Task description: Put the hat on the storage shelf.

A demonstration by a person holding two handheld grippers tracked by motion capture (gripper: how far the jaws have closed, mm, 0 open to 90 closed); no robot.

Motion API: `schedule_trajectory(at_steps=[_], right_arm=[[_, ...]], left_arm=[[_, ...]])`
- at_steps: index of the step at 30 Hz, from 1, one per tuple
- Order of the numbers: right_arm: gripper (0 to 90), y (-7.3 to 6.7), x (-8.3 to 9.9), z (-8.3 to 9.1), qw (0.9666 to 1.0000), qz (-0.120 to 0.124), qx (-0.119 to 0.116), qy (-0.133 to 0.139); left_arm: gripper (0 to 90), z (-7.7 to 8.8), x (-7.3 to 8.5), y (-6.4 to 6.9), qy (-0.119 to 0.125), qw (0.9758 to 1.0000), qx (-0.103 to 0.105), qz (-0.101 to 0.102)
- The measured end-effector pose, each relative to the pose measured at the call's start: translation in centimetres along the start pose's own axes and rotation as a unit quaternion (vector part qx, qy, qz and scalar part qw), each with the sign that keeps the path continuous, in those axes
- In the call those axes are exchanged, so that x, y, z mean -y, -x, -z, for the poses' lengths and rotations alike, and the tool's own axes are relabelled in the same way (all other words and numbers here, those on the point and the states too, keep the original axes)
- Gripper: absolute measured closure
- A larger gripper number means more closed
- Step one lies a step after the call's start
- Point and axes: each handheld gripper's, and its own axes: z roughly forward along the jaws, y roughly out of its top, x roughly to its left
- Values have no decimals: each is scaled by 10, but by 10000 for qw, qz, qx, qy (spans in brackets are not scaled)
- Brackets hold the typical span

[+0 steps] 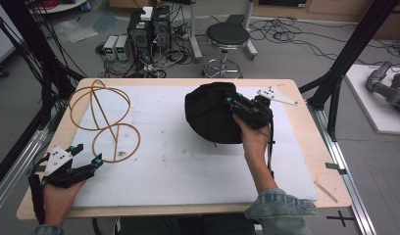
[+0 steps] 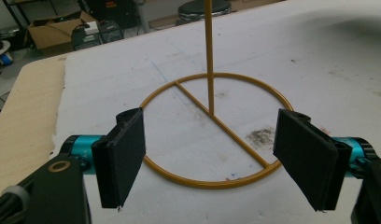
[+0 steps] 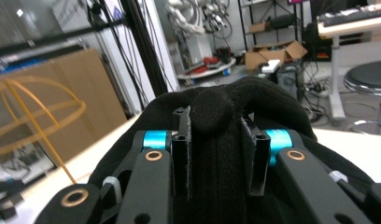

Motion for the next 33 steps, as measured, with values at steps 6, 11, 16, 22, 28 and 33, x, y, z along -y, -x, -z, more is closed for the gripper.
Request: schedule_trajectory(at_steps=[6, 11, 16, 22, 28, 33], right_arm=[[712, -12, -29, -7, 9997, 158, -111, 176], [712, -20, -47, -12, 9992, 186, -168, 311], [712, -34, -66, -23, 9985, 175, -303, 413], [711, -59, -80, -42, 9973, 192, -529, 478], [711, -82, -86, -63, 9956, 119, -808, 461], [711, -97, -89, -78, 9936, 79, -1031, 449]], left_arm=[[255, 1, 0, 0, -7, 10000, -12, -6], [255, 1, 0, -1, -3, 10000, -25, -22], [255, 1, 0, -1, -10, 10000, -32, -46], [255, 1, 0, 0, 7, 10000, -32, -57], [255, 2, 1, 0, 0, 10000, -10, -47], [255, 2, 0, 1, 31, 10000, 9, -48]])
